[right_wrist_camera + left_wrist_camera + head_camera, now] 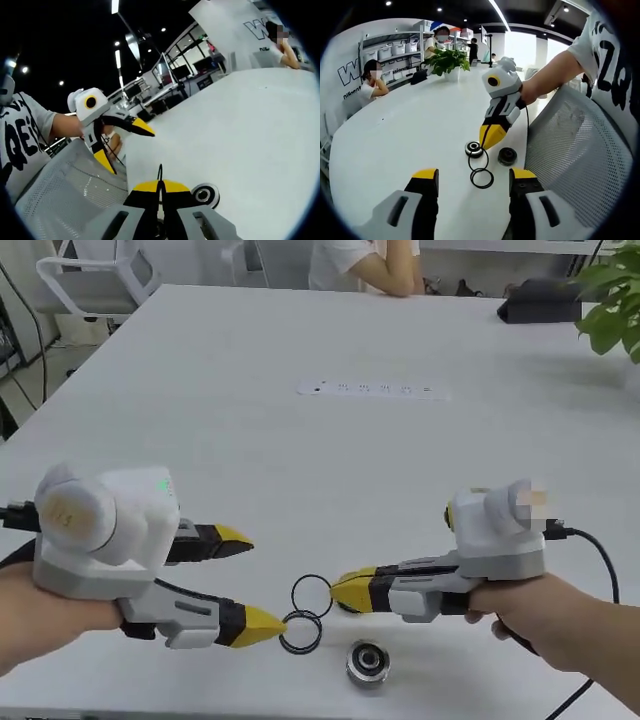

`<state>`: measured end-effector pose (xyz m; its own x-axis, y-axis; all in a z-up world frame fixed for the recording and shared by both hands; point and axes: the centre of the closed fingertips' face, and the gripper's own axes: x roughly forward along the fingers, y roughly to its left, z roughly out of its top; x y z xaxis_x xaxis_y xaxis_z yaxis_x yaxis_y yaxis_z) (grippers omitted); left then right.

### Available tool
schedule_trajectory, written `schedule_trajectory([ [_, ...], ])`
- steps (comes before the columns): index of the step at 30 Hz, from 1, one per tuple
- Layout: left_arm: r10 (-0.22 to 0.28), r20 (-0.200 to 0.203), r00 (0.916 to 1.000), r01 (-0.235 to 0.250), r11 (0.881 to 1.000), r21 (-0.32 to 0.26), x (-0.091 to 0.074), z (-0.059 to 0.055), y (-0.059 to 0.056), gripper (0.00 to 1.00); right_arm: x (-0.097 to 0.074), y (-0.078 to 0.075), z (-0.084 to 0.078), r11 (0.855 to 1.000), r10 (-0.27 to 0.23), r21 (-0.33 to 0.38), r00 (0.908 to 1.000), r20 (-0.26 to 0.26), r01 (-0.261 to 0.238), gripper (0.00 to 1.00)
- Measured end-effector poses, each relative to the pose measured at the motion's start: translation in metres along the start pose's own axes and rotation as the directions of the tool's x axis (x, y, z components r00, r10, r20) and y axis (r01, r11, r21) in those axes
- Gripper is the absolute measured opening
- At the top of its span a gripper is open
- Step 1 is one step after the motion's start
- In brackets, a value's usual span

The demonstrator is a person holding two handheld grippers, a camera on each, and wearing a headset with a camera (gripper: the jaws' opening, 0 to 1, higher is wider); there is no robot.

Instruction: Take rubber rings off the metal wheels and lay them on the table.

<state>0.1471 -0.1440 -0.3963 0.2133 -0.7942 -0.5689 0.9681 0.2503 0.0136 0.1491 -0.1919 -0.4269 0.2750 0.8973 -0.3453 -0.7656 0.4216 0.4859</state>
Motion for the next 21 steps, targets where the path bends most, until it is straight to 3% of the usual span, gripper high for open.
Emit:
schedule_trajectory([
  [21,0.007,-0.001,1.0,-0.007,1.0,-0.019,-0.009,-0.007,-0.003,0.55,0.018,0.008,-0.023,0.999,0.035,-0.001,0.9941,-0.103,-0.035,0.0],
])
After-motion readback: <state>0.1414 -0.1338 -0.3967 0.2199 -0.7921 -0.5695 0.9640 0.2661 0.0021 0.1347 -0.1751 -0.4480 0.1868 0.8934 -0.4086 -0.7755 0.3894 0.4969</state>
